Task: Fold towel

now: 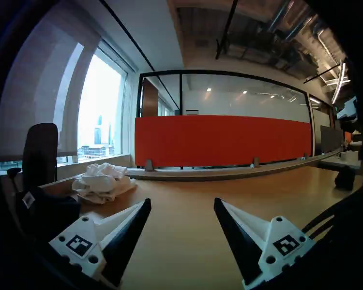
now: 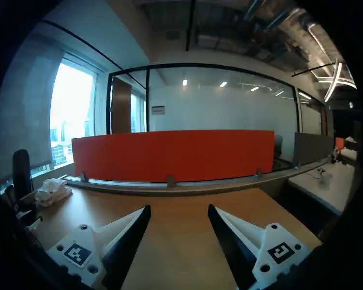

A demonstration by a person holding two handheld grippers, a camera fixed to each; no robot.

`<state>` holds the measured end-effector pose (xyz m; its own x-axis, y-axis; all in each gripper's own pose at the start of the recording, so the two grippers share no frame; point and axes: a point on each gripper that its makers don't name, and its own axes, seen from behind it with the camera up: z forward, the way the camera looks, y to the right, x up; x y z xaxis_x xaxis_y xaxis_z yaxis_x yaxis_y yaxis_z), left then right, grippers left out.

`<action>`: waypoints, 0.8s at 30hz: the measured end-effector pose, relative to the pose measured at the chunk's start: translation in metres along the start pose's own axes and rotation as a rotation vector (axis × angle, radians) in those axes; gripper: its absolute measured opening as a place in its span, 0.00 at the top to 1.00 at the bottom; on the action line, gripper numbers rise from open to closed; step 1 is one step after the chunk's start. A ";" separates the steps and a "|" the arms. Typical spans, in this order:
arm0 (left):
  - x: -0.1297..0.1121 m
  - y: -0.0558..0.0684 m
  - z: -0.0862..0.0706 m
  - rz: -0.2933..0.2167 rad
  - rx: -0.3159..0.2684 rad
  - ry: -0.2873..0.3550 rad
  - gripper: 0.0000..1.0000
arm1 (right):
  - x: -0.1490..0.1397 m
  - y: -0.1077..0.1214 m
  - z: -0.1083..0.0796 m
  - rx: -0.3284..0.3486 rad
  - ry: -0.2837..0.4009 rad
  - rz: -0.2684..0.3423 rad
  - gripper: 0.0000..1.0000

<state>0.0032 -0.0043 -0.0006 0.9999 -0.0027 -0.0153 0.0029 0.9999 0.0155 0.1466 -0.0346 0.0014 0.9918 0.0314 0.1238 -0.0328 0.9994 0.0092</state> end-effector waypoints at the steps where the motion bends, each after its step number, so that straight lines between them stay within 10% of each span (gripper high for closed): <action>1: -0.001 0.000 0.000 0.000 0.000 -0.003 0.04 | -0.001 -0.001 0.000 0.001 -0.001 0.001 0.09; 24: -0.003 0.000 0.001 0.003 0.001 -0.015 0.04 | 0.015 0.009 -0.004 0.020 0.039 -0.003 0.09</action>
<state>0.0004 -0.0046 0.0007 1.0000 0.0001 0.0000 -0.0001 0.9999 0.0170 0.1618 -0.0251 -0.0004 0.9960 0.0292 0.0846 -0.0318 0.9991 0.0293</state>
